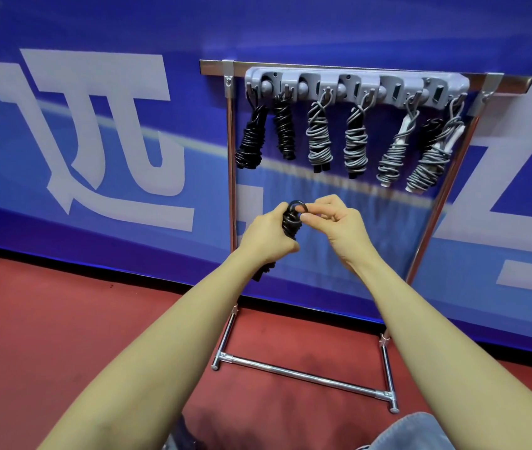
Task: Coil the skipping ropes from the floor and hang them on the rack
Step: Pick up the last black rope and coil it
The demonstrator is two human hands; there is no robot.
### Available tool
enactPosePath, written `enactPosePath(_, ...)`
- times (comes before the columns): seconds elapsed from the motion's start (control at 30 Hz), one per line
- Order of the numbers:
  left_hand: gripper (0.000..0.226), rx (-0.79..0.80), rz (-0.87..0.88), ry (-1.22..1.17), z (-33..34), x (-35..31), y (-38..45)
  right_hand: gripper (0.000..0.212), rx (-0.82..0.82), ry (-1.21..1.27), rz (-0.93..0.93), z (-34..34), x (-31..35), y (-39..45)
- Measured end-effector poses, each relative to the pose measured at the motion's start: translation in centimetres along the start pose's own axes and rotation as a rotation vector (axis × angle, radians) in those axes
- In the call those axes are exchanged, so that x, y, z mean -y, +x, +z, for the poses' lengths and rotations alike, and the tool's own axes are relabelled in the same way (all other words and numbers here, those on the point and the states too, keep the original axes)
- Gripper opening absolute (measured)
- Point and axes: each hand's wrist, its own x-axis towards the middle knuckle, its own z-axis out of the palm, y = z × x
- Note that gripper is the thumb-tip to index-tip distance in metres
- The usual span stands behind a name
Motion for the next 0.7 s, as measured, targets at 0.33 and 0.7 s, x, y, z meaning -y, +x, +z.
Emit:
enactPosePath(0.33,0.043,-0.033,0.078,-0.052,0.3,-0.4,-0.5,0.020,-0.052,0.095,0.047,0.2,0.1,1.0)
enactPosePath(0.7,0.028,-0.278,0.024,0.118,1.9,0.1,-0.8,0.012,-0.016,0.104,0.202,0.4,0.8,1.9)
